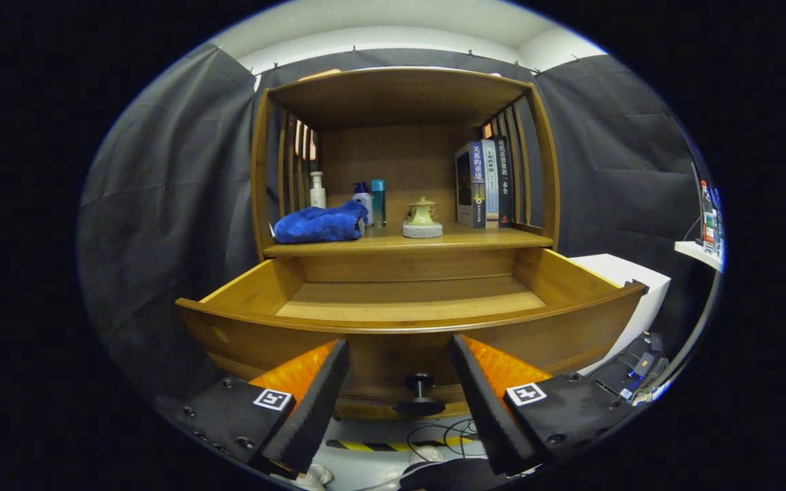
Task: Pull open the drawer, take out the items inside it, and place them on the countertop above the cabinet.
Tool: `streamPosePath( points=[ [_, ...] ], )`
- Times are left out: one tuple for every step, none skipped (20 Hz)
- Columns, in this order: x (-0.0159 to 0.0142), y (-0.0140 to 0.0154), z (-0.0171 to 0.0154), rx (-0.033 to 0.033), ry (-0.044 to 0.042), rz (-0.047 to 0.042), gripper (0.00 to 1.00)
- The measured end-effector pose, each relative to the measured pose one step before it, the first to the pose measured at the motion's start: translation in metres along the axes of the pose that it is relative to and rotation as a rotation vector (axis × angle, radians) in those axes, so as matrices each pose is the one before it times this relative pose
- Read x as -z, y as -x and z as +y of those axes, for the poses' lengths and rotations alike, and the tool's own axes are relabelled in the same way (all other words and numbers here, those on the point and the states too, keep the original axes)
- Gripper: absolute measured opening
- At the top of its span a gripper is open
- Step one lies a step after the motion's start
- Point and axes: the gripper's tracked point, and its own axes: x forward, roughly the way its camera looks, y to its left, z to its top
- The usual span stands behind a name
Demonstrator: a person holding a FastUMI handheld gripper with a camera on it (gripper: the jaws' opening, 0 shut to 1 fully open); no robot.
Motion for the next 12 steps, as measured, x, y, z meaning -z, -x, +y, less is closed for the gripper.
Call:
streamPosePath(
  points=[
    [0.00143, -0.00203, -0.00114, 0.00814, -0.00312, -0.00064, 0.97],
    [0.00051, -0.00059, -0.00099, 0.00940, -0.00579, -0.00083, 0.97],
    [-0.00185, -0.00041, 0.00026, 0.00550, -0.00420, -0.00486, 0.97],
    [-0.00058, -0.00100, 0.00073, 0.00213, 0.00553, 0.00187, 0.96],
    [-0.00011, -0.00159, -0.00109, -0.00097, 0.00749, 0.00028, 0.97],
    [-0.00058, -0.00158, 0.00048, -0.00279, 0.00346, 0.00205, 0.97],
    [-0.00014, -0.00229, -0.00150, -0.00347, 0.00292, 0.00206, 0.98],
    [0.00043, -0.00203, -0.00009, -0.00409, -0.00178, 0.00725, 0.98],
    [-0.00122, -0.00282, -0.00045, -0.00358, -0.00862, 0.00361, 0.98],
    [-0.00082, -0.00244, 0.00048, -0.00425, -0.00877, 0.00140, 0.98],
    [-0.00011, -0.00133, -0.00004, -0.00059, -0.00360, -0.00020, 0.98],
    [-0.00135, -0.00290, 0.00016, 0.00080, 0.00550, -0.00249, 0.98]
  ],
)
